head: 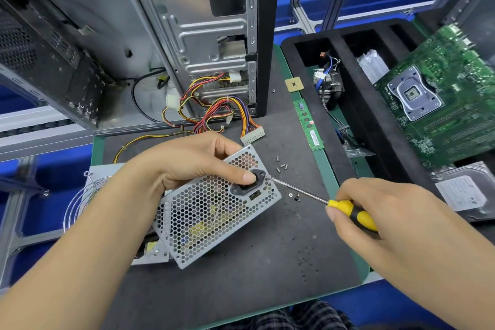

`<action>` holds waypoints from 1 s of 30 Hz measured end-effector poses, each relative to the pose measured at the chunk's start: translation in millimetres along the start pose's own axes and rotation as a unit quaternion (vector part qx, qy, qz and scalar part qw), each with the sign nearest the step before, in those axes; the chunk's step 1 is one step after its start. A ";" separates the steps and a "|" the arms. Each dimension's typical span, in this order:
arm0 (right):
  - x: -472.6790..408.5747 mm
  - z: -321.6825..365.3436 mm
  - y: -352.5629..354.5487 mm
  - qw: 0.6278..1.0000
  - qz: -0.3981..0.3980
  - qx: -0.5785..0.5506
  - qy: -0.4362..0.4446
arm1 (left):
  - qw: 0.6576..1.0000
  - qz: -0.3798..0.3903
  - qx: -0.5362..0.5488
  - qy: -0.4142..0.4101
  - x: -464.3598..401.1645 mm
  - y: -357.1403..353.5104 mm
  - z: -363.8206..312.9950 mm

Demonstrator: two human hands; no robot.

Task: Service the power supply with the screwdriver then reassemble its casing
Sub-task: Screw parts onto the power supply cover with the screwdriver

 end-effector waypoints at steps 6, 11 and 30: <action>2.4 5.7 9.9 0.999 0.003 0.045 -0.005 | 1.000 -0.008 0.002 0.002 0.2 -2.9 0.7; 4.5 9.2 16.4 0.998 0.022 0.056 -0.009 | 0.999 -0.029 -0.025 -0.020 1.0 -9.6 3.6; 3.9 22.7 24.5 0.994 0.036 0.099 -0.021 | 0.998 -0.021 -0.035 -0.037 2.7 -14.8 4.0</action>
Point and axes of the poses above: each hand's wrist, its own x-axis away from the middle knuckle, its own y-axis out of the back of the hand, z = x × y, the point moved 1 cm from there along -x, towards the middle knuckle, and after that the axes turned 2 degrees about y, right-handed, at the moved point
